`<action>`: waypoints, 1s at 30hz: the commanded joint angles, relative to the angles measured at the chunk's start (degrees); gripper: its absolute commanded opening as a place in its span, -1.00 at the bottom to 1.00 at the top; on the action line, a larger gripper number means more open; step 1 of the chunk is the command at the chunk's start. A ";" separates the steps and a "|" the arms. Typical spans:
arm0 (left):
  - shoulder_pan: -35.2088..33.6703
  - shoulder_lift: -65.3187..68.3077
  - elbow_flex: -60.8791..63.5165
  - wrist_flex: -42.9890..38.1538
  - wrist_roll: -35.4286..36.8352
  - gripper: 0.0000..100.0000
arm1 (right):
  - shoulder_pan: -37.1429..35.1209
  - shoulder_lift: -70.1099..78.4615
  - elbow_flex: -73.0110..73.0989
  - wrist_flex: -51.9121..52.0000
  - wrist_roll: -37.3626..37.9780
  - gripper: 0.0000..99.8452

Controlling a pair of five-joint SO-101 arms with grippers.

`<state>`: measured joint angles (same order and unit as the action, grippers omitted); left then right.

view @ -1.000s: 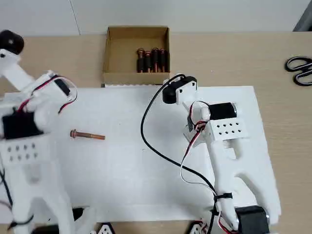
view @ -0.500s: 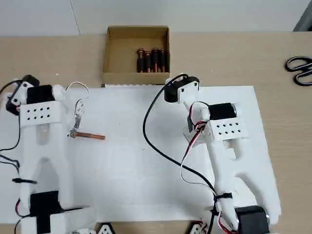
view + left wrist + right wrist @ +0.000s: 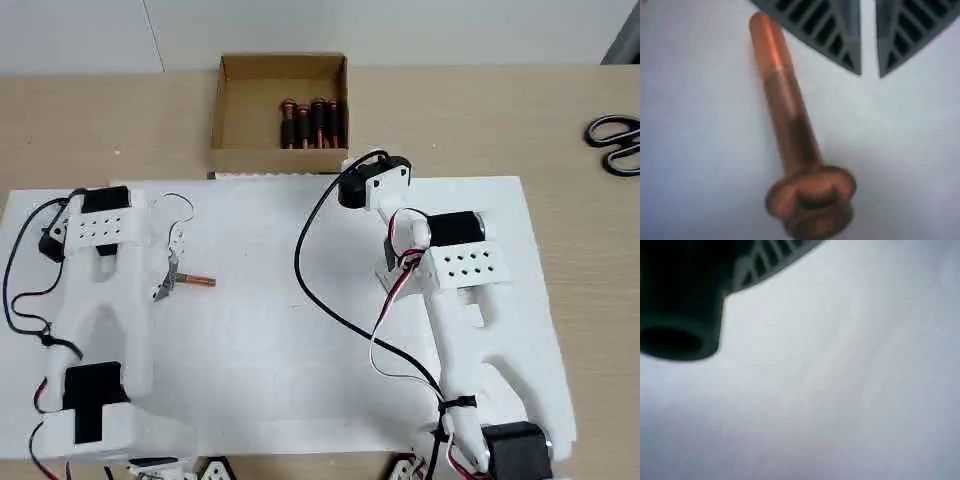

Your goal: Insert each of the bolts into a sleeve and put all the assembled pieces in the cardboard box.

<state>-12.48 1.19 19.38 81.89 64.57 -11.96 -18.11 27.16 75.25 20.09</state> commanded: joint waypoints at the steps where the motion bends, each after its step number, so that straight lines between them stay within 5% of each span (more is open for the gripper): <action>1: 0.00 0.00 0.04 -3.60 0.09 -0.98 | 0.48 -2.07 -0.53 -0.31 -0.26 -0.99; 19: 0.00 0.09 3.12 -5.54 0.18 -0.77 | 0.40 1.98 -0.88 0.22 -0.26 -0.99; 30: -1.85 0.09 11.82 -17.23 0.09 -0.77 | 0.31 1.98 -0.88 0.31 -0.26 -0.99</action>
<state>-13.01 1.27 30.37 68.09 64.75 -11.87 -15.82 27.16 75.25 20.09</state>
